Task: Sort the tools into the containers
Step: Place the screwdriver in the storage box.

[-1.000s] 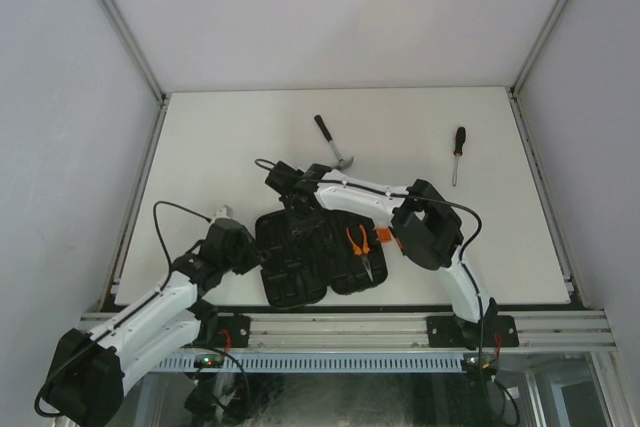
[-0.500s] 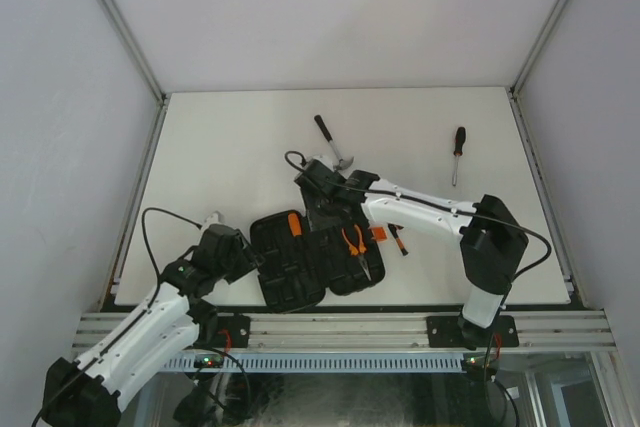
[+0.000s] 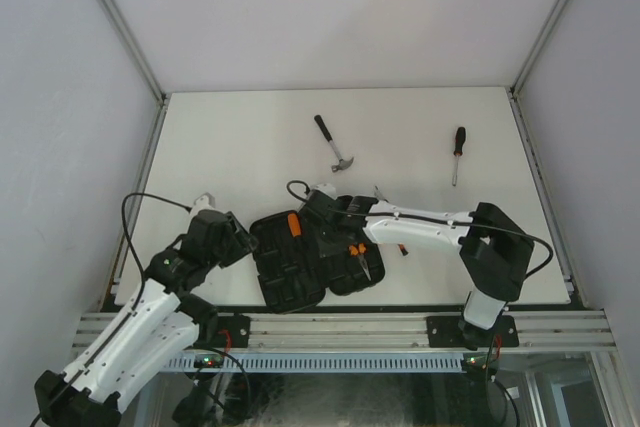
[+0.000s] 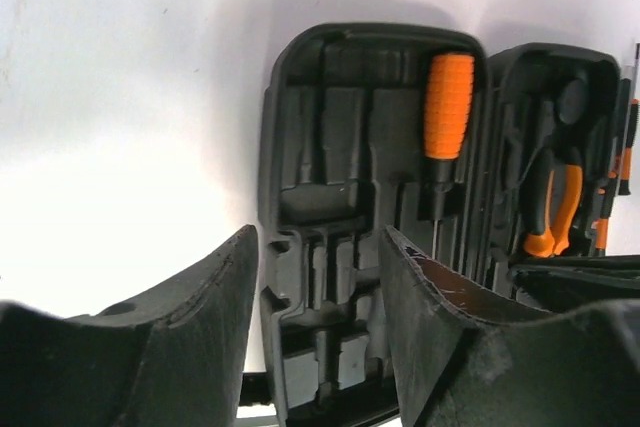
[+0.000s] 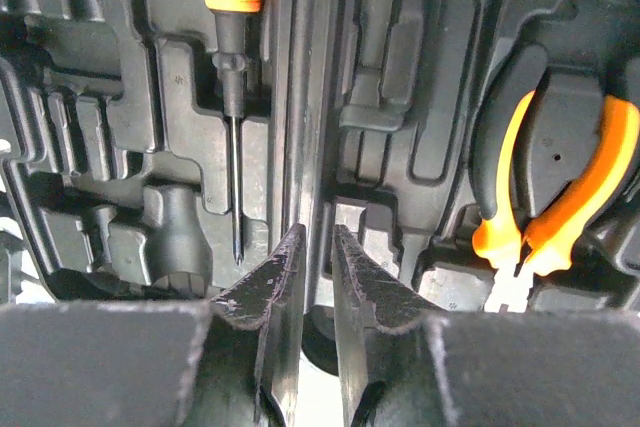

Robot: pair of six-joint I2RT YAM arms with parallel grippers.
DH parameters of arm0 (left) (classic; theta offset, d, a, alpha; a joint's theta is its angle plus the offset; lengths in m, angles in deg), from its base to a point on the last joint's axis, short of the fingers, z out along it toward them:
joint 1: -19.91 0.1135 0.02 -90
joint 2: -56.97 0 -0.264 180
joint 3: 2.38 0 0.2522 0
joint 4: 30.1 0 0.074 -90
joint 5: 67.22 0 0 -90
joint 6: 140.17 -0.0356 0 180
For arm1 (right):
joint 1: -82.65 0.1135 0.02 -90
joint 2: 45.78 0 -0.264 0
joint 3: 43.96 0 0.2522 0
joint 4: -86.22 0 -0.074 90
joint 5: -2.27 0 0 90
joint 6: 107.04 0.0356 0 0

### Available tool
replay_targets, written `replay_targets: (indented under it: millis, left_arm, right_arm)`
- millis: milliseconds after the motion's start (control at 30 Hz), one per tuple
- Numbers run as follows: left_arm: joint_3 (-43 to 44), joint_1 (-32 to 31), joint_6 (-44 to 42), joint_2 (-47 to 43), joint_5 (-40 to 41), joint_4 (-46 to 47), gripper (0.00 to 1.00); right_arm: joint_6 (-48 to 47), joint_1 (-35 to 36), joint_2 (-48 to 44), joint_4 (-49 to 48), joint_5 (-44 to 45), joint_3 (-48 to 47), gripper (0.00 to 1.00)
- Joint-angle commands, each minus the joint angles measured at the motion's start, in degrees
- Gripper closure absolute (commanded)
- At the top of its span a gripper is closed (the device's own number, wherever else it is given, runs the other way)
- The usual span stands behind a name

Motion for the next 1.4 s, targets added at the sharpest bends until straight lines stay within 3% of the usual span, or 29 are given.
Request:
replay_targets:
  millis: [0,200,567,867,1367]
  left_arm:
    - [4.0,-0.1,-3.6,4.1,-2.1,6.3,0.46]
    - [8.6,-0.2,-7.9,17.7,-10.0,17.2,0.51]
    - [16.5,-6.2,-10.2,34.4,-10.4,19.4,0.57]
    - [17.5,-7.1,-10.0,41.0,-10.0,20.6,0.66]
    - [19.3,-7.2,-10.8,47.5,-10.1,22.3,0.69]
  right_arm:
    - [3.2,0.4,-5.5,-6.7,-1.9,3.2,0.84]
    - [5.7,0.4,-8.5,-12.7,-4.2,8.8,0.83]
    - [8.1,0.4,-10.6,-13.8,-3.3,11.5,0.81]
    - [8.5,0.3,-10.2,-13.8,-3.4,11.5,0.81]
    - [9.2,0.3,-7.9,-15.6,-6.1,11.4,0.82]
